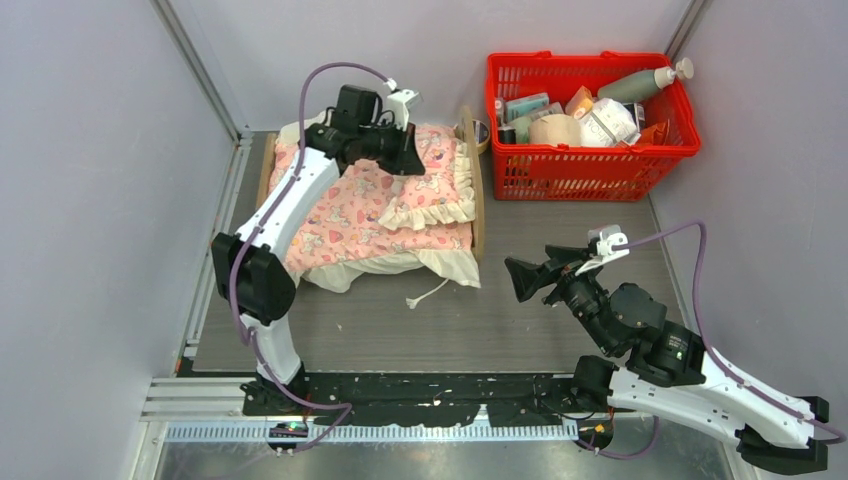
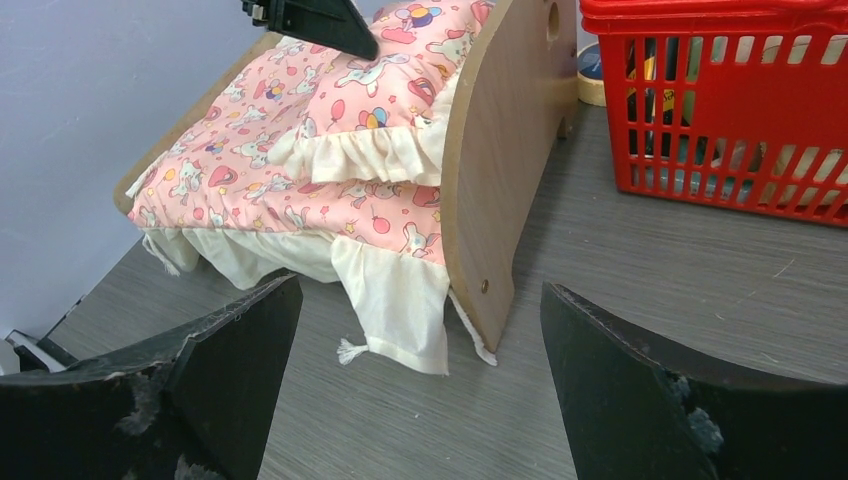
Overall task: Set up the pet bed
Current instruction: Place the pillow on the mattress, then reset both arms
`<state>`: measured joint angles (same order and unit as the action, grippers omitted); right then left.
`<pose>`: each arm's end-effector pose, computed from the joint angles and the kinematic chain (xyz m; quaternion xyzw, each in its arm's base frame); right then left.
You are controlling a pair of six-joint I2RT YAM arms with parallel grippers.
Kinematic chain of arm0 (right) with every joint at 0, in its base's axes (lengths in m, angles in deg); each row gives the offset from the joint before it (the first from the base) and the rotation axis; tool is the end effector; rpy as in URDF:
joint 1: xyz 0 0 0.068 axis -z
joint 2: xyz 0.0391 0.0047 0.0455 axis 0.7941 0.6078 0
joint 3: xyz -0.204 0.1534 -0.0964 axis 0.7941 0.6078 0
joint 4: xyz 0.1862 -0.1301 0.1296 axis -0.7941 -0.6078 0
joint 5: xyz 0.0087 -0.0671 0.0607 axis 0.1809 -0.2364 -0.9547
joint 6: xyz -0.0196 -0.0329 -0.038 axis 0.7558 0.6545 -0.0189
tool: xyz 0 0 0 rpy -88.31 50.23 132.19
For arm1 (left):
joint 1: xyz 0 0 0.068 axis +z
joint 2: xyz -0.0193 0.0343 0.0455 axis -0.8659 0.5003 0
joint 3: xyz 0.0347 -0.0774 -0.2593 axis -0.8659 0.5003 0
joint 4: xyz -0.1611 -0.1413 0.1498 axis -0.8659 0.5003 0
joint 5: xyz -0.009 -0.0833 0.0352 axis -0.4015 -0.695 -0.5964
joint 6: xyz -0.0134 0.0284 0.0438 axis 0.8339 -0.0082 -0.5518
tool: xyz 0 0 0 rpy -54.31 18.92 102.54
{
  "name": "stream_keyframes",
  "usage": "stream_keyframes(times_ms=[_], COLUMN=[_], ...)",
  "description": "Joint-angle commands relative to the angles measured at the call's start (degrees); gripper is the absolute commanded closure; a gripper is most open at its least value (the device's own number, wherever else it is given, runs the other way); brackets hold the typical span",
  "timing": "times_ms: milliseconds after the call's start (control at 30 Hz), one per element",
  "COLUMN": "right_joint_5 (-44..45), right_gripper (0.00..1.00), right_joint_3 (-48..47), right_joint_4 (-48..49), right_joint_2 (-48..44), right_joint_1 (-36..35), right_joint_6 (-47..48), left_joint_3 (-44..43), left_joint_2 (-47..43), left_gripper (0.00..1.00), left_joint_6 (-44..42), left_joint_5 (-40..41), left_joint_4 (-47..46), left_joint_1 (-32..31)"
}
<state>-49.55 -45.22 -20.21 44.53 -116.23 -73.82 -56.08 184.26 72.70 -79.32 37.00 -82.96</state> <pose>0.0610 0.0753 0.3454 -0.0711 0.7144 0.2510 0.6493 0.3729 -0.1791 0.3706 0.2620 0.8328 -0.3447 0.3450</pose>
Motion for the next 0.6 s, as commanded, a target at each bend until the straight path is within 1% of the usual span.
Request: stream_keyframes(times_ms=[0,33,67,100,133,167,200,267,333,367,467,533,567], right_joint_5=[1.5,2.2,2.5,3.0,3.6,4.0,4.6,6.9,9.3,10.0,12.4,13.1,13.4], right_gripper=[0.05,0.04,0.04,0.04,0.05,0.05,0.05,0.05,0.04,0.04,0.05,0.05,0.05], right_joint_3=[-1.8,-1.8,-1.9,-2.2,-2.6,-3.4,-4.3,-6.4,-9.1,-10.0,-13.9,-15.1,-15.2], right_joint_4=[0.5,0.2,0.0,-0.6,-1.0,-2.3,-3.0,-7.7,-11.5,-12.7,-17.3,-18.3,-18.2], right_joint_2=[-0.1,0.0,0.0,0.2,0.3,0.8,1.2,3.2,5.0,5.5,6.6,5.9,5.6], right_joint_1=[-0.2,-0.2,-0.2,-0.2,-0.2,-0.2,-0.2,-0.3,-0.2,-0.2,-0.2,-0.2,-0.2], right_joint_6=[-0.7,-0.9,-1.6,-1.9,-3.0,-4.5,-5.2,-7.3,-9.6,-10.7,-11.7,-11.6,-11.2], left_joint_3=[-4.9,-5.8,-6.2,-6.4,-6.4,-6.2,-6.0,-6.0,-5.0,-3.7,3.3,11.6,14.3], left_joint_2=[4.1,4.7,4.9,4.6,3.8,2.4,0.5,-4.1,-9.3,-13.3,-22.6,-29.2,-32.4], left_gripper=[0.95,0.87,0.76,0.58,0.33,0.03,0.01,0.00,0.00,0.00,0.00,0.00,0.01], left_joint_6=[2.9,3.0,3.1,3.2,3.6,3.5,3.4,3.4,3.4,3.7,4.3,5.0,5.4], left_joint_5=[0.7,1.5,2.7,4.5,6.7,8.3,9.9,12.7,12.0,11.5,9.2,8.2,7.9], left_joint_4=[-2.4,-1.6,-1.2,-0.9,-1.0,-1.0,-1.0,-0.6,-0.5,-0.7,-3.0,-5.4,-7.0], left_joint_1=[-0.3,-0.4,-0.5,-0.6,-0.7,-0.7,-0.7,-0.8,-0.9,-1.0,-1.7,-2.1,-2.1])
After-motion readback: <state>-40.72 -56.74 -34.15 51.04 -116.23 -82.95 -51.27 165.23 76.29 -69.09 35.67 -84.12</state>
